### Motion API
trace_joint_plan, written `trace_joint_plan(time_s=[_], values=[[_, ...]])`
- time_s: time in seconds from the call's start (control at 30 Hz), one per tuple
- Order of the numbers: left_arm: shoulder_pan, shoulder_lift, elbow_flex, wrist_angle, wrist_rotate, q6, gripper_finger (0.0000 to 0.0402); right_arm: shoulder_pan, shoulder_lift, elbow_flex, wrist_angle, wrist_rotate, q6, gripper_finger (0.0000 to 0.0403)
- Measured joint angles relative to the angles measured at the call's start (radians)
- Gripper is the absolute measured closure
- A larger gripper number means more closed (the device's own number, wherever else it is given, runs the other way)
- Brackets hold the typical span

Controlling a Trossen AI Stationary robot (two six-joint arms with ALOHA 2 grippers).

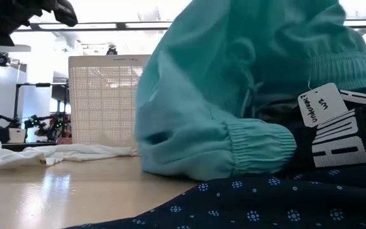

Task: Sort clothes
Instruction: Move the shorts on top of the pile of clothes

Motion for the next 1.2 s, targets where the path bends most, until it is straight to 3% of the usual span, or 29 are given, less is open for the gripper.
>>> trace_joint_plan(time_s=[0.3,0.6,0.93,1.2], values=[[0.000,0.000,0.000,0.004,0.000,0.000,0.0402,0.000,0.069,-0.367,0.079,-0.080,0.183,0.0403],[0.000,0.000,0.000,0.008,0.000,0.000,0.0402,-0.005,0.149,-0.652,0.605,-0.158,0.122,0.0403],[0.000,0.002,0.000,0.008,-0.001,0.007,0.0402,-0.005,0.212,-0.684,0.646,-0.187,0.169,0.0401],[0.000,0.007,0.000,0.006,0.000,-0.024,0.0402,0.003,0.182,-0.473,0.486,-0.198,0.142,0.0337]])
